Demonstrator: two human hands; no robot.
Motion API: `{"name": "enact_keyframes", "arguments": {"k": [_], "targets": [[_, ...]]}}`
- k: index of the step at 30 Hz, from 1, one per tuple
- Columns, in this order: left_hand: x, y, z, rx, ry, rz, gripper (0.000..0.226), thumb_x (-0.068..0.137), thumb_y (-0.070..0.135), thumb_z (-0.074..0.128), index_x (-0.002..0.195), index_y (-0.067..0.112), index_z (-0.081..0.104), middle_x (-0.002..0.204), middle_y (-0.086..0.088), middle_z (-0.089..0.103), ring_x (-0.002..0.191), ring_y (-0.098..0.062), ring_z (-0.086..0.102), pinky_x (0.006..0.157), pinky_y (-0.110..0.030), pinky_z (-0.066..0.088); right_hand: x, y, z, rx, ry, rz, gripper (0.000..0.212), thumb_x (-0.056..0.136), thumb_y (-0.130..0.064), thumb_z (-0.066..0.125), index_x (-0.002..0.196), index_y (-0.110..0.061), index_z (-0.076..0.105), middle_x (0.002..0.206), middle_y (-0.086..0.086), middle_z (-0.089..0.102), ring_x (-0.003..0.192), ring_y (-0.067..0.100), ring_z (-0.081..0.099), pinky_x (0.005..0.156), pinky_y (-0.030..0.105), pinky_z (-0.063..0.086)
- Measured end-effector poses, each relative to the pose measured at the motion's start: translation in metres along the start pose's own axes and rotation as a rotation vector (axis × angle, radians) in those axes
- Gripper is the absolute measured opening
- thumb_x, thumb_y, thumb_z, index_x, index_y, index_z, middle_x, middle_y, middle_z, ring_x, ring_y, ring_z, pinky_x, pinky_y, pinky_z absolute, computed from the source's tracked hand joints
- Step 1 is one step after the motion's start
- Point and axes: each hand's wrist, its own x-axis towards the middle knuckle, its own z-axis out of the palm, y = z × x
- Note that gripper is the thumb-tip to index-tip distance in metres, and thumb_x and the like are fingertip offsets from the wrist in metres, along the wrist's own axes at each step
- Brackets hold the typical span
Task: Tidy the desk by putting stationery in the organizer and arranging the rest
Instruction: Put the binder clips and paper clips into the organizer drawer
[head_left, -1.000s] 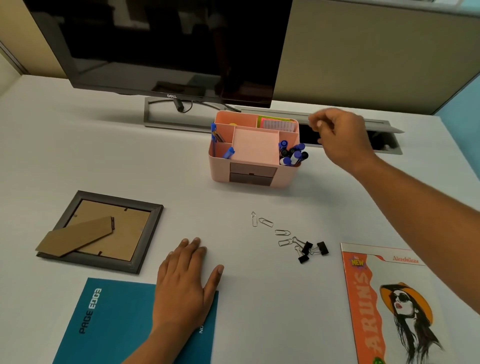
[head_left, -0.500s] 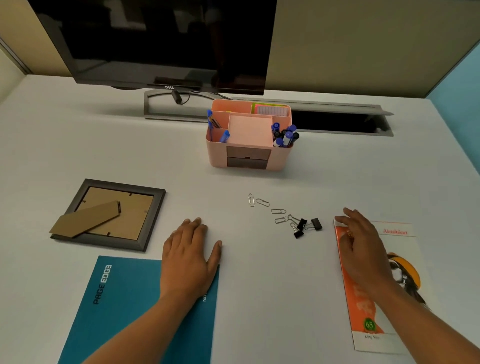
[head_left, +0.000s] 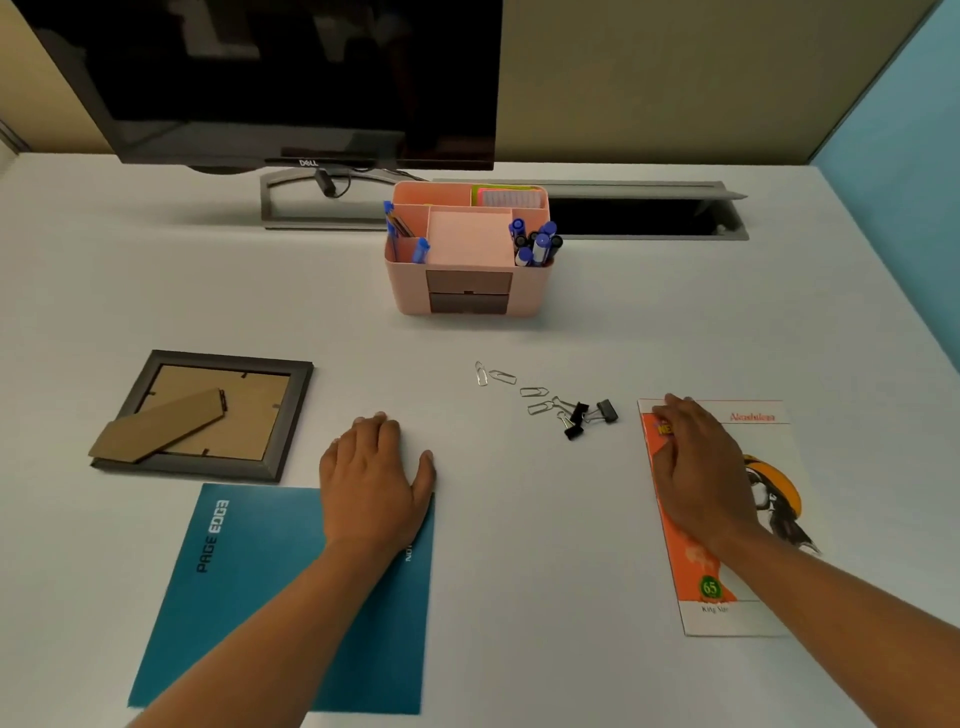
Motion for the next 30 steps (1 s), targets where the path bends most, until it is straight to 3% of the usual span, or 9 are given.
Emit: {"name": "enact_keyframes", "arguments": {"k": [5,8,10,15,18,22,26,30], "targets": [[0.013,0.004,-0.016,0.078,-0.060,0.027,0.041,0.088,0.049,0.049,0.104,0.012,0.056,0.102,-0.004,0.056,0.093,-0.026,0.055,0.078,-0.038,0.044,-0.001,-0.001,0.000,0.001,0.012,-0.001,0.050,0.093,-0.032,0.034,0.137,-0.012,0.047,0.142,0.010,0.050,0.134,0.030,0.044,0.110,0.050,0.037],[0.035,0.011,-0.032,0.101,-0.170,-0.030,0.041,0.089,0.054,0.048,0.103,0.016,0.059,0.101,0.000,0.058,0.090,-0.024,0.057,0.075,-0.036,0.045,-0.001,-0.001,-0.001,0.010,0.023,0.000,0.049,0.093,-0.032,0.034,0.135,-0.013,0.048,0.142,0.009,0.051,0.132,0.029,0.046,0.108,0.051,0.039],[0.050,0.021,-0.042,-0.097,-0.218,-0.127,0.041,0.089,0.054,0.051,0.111,0.020,0.060,0.107,0.005,0.062,0.094,-0.021,0.060,0.079,-0.035,0.049,-0.001,-0.003,-0.001,0.019,0.039,-0.003,0.047,0.092,-0.031,0.036,0.134,-0.013,0.050,0.140,0.010,0.052,0.131,0.031,0.048,0.107,0.051,0.039],[0.089,0.062,-0.055,-1.144,-0.402,-0.446,0.045,0.087,0.035,0.068,0.125,0.015,0.054,0.108,-0.003,0.067,0.090,-0.020,0.067,0.078,-0.033,0.055,-0.002,-0.002,-0.001,0.013,0.039,-0.007,0.048,0.092,-0.032,0.034,0.133,-0.013,0.050,0.140,0.009,0.052,0.131,0.030,0.047,0.107,0.051,0.039],[0.109,0.082,-0.054,-1.546,-0.420,-0.646,0.039,0.085,0.026,0.071,0.119,0.017,0.056,0.110,-0.006,0.064,0.082,-0.019,0.059,0.078,-0.034,0.054,-0.001,0.000,0.000,0.010,0.039,-0.005,0.048,0.092,-0.032,0.034,0.133,-0.014,0.051,0.141,0.007,0.052,0.132,0.028,0.046,0.108,0.051,0.039],[0.124,0.094,-0.046,-1.775,-0.366,-0.738,0.051,0.081,0.018,0.073,0.127,0.016,0.053,0.098,-0.003,0.062,0.063,-0.014,0.044,0.064,-0.029,0.046,0.000,0.001,0.002,0.017,0.046,0.000,0.050,0.092,-0.035,0.031,0.133,-0.015,0.051,0.141,0.006,0.052,0.132,0.028,0.046,0.108,0.050,0.039],[0.131,0.101,-0.042,-1.897,-0.344,-0.739,0.020,0.082,0.013,0.069,0.099,0.021,0.060,0.091,0.000,0.057,0.059,-0.011,0.040,0.060,-0.026,0.040,0.001,0.000,0.002,0.016,0.042,-0.005,0.049,0.092,-0.033,0.031,0.133,-0.015,0.051,0.142,0.006,0.051,0.133,0.027,0.045,0.108,0.050,0.038],[0.136,0.105,-0.038,-2.004,-0.308,-0.777,0.021,0.079,0.013,0.072,0.097,0.018,0.062,0.090,-0.001,0.060,0.057,-0.010,0.039,0.063,-0.027,0.041,0.000,0.001,0.002,0.015,0.032,0.003,0.051,0.092,-0.035,0.030,0.134,-0.015,0.050,0.143,0.005,0.050,0.134,0.026,0.043,0.109,0.050,0.037]]}}
